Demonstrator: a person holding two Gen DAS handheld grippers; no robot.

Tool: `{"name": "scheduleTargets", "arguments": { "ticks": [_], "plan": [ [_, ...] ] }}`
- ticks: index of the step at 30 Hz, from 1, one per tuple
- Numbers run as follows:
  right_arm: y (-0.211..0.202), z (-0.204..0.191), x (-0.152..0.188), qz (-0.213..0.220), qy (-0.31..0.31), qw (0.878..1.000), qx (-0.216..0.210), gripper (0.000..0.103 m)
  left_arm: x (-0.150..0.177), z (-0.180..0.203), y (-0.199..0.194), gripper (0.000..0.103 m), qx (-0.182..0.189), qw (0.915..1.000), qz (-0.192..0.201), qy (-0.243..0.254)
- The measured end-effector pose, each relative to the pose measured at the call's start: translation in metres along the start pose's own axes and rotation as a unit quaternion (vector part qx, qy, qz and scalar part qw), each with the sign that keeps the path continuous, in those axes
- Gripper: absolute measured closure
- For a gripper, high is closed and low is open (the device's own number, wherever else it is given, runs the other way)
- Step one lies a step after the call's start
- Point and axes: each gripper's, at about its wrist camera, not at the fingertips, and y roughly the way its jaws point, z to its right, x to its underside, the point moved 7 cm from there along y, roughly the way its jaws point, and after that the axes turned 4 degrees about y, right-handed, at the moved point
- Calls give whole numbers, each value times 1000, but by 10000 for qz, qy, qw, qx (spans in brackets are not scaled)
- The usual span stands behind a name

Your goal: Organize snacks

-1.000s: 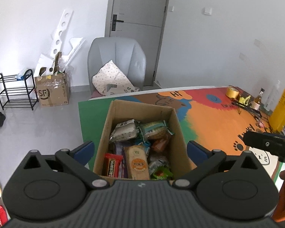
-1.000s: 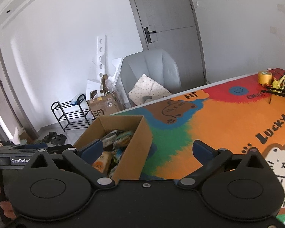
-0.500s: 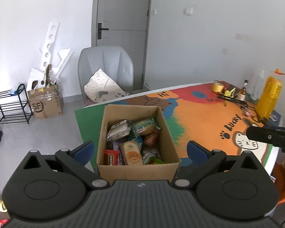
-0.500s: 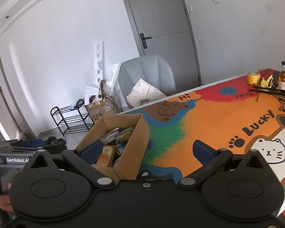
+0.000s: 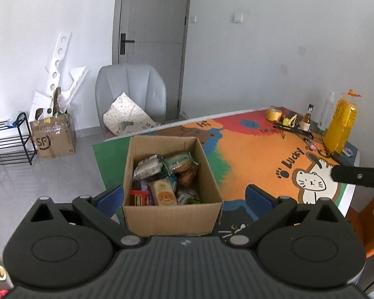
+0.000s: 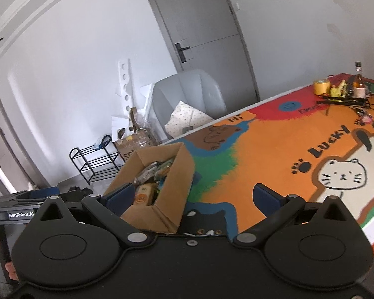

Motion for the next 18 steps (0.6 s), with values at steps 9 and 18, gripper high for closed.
{"name": "scheduleTargets", "arguments": {
  "ticks": [9, 18],
  "plan": [
    [-5, 16, 2, 20, 91, 9998, 153, 0, 9, 17, 4, 0, 97, 9997, -114, 217],
    [4, -2, 13, -239, -227, 9994, 124, 0, 13, 18, 6, 0, 61, 9996, -152, 225]
  ]
}}
